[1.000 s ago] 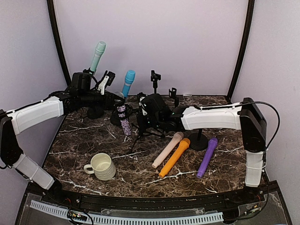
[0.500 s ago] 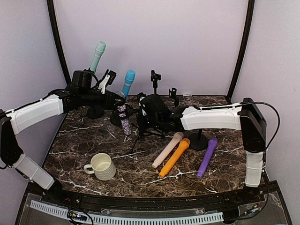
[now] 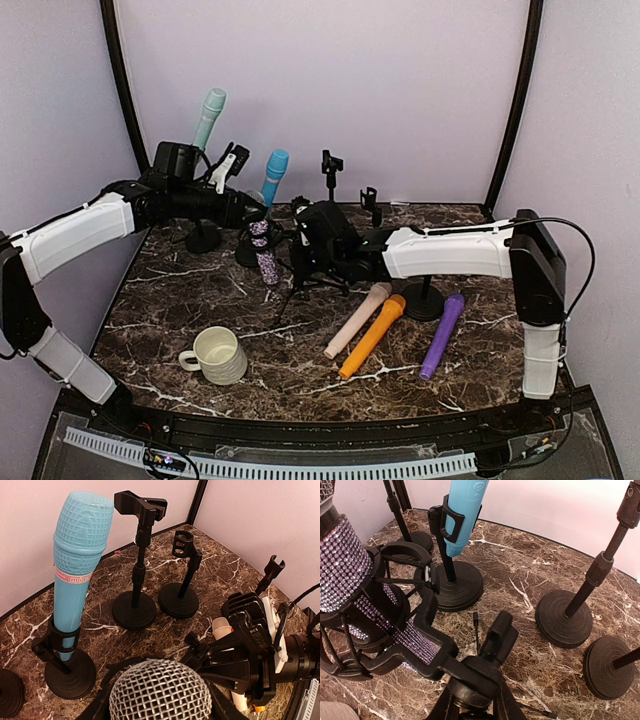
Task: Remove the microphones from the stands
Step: Remove the microphone from the microphone stand.
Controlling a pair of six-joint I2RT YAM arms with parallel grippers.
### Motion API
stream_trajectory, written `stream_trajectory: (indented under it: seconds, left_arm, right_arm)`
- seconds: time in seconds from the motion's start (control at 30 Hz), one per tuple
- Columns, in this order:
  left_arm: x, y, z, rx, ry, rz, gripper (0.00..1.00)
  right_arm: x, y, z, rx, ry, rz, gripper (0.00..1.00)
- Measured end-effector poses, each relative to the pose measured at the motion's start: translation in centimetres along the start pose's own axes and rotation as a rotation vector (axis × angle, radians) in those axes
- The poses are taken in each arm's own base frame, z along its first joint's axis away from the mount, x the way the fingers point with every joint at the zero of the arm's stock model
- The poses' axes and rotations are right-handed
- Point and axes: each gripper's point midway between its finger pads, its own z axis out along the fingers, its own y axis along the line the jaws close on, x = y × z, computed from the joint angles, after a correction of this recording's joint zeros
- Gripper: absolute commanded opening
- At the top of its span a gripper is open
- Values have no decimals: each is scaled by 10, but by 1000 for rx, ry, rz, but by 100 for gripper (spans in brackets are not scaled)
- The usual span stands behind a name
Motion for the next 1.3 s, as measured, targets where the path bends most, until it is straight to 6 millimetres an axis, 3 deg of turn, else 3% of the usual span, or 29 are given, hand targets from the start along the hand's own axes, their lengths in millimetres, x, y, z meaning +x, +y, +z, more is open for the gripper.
stream_trajectory:
  seconds: [0.73, 1.3]
  left_arm:
    - [-12, -13, 12, 82, 47, 148, 0]
    - [-20, -15, 7, 43, 63, 168, 0]
  right_arm:
    - [-2, -2, 2, 47, 8, -36, 4]
    - [-5, -1, 3, 54, 3, -40, 4]
